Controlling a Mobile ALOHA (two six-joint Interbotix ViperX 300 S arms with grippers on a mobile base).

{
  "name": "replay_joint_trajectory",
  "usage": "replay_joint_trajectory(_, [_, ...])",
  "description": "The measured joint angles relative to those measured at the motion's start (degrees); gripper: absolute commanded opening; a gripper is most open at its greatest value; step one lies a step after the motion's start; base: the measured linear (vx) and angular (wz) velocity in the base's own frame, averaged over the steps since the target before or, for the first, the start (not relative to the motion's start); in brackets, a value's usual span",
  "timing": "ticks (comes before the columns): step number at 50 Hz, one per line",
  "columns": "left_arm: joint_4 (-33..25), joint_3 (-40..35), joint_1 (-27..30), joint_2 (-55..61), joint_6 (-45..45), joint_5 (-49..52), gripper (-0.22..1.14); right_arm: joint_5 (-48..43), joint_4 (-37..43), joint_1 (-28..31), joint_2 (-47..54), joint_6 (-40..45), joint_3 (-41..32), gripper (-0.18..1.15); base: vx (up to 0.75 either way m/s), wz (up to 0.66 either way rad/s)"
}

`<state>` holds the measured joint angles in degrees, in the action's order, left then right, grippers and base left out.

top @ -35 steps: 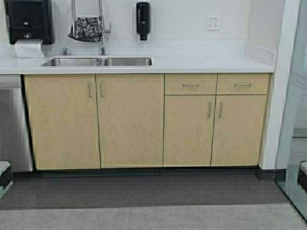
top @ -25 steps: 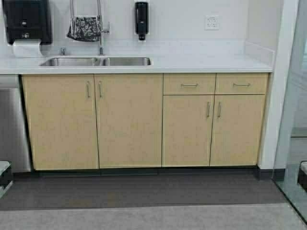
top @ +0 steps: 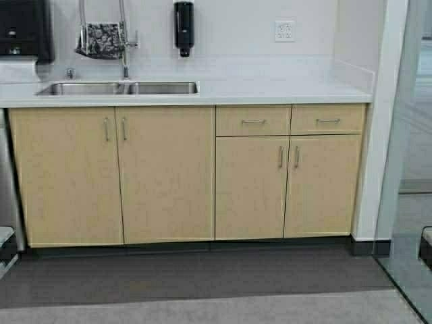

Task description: Get the cloth and wipe up the spill under the wine glass

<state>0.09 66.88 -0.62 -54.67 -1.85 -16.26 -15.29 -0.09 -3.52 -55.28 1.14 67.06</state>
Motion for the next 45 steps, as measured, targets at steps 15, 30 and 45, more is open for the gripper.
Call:
replay_joint_trajectory(15, [0.09, 0.09, 0.0, 0.0, -0.09, -0.26, 0.02, 0.0, 0.0, 0.09, -0.26, 0.35, -0.26, 0.05, 0.28, -0.01])
replay_joint_trajectory(30, [0.09, 0.7, 0.0, 0.09, -0.18, -1.85, 0.02, -0.53, -0.09, 0.09, -0.35, 0.88, -0.26, 0.05, 0.35, 0.11])
replay_joint_trajectory(45, [0.09, 1.67, 0.09, 0.26, 0.88, -2.46, 0.02, -0.62, -0.09, 0.09, -0.44, 0.88, -0.26, 0.05, 0.4, 0.19])
